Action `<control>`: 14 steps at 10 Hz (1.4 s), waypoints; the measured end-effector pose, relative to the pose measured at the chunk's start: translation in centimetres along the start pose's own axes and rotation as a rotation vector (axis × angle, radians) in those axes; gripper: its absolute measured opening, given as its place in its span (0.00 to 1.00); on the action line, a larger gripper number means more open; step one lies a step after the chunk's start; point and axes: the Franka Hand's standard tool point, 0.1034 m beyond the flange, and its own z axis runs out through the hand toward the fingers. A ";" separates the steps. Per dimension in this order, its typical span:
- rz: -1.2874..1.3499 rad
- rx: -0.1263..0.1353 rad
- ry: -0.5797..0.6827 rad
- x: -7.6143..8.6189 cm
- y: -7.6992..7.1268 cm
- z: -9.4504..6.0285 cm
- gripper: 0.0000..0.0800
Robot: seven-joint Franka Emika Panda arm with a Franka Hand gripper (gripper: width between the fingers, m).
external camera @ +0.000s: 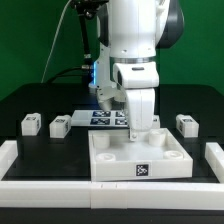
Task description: Assemble one leg
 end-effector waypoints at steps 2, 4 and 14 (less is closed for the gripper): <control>0.047 -0.010 0.001 1.6 1.5 0.1 0.07; 0.025 -0.003 -0.003 3.1 3.1 0.1 0.07; 0.071 -0.013 0.001 5.0 4.2 0.2 0.35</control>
Offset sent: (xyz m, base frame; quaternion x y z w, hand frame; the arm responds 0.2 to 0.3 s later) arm 0.0370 0.0215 -0.0053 0.0139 -0.0455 -0.0442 0.9979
